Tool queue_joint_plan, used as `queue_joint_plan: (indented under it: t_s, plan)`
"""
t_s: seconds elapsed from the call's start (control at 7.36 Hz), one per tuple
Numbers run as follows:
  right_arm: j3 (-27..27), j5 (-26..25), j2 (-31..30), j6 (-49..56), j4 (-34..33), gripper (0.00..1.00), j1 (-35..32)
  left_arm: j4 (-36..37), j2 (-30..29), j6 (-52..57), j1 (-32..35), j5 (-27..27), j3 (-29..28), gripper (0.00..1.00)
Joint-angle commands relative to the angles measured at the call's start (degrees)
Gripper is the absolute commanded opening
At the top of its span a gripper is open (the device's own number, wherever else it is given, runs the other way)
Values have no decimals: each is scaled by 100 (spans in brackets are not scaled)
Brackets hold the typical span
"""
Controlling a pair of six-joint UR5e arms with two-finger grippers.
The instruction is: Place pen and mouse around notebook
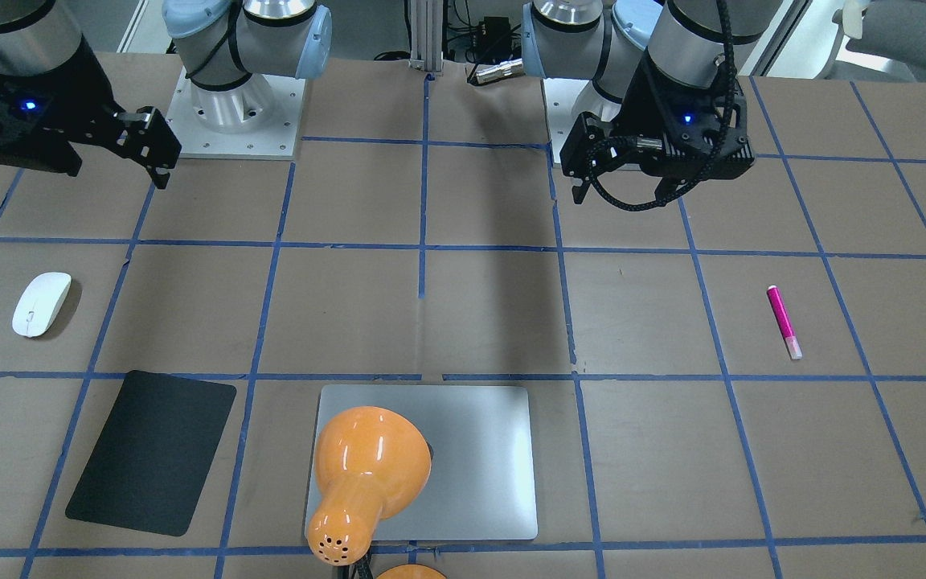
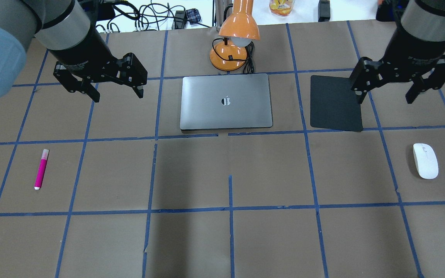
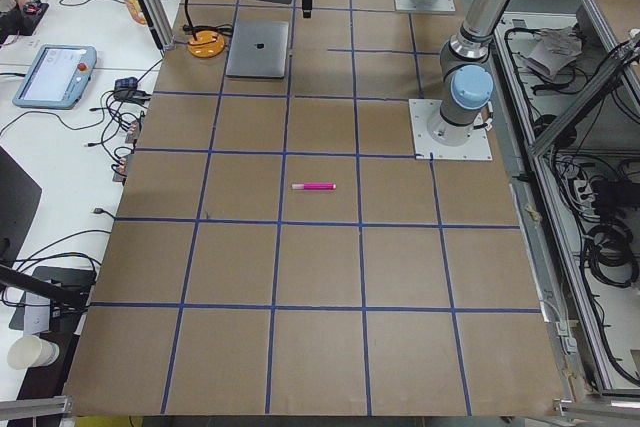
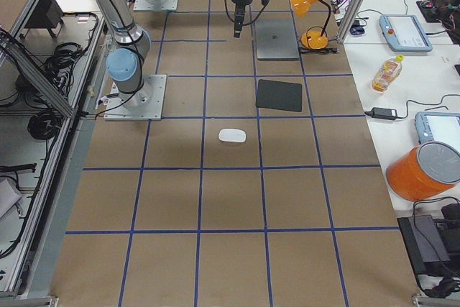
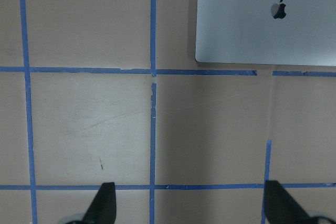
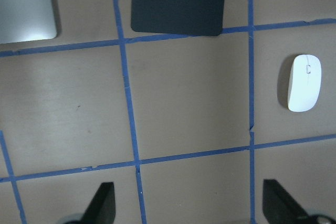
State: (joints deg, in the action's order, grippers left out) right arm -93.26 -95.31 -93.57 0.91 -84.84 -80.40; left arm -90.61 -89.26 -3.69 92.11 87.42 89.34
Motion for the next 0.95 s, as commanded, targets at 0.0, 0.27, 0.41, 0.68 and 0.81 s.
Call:
queue_joint_plan:
  t_s: [0.0, 0.27, 0.41, 0.68, 0.81]
  plan:
    - [-254, 12, 14, 589, -67, 100, 899, 8, 5, 87, 0, 11, 13, 100]
    - [-542, 30, 84, 1427, -547, 100, 1454, 17, 31, 114, 0, 20, 22, 100]
    - [-858, 30, 93, 1926, -1099, 100, 1709, 26, 23, 106, -17, 20, 31, 100]
    - [-1386, 39, 250, 2761, -1866, 100, 2280, 9, 23, 106, -17, 20, 48, 100]
    - [-1475, 39, 451, 2957, -2017, 100, 2553, 0, 31, 106, -104, 3, 126, 100]
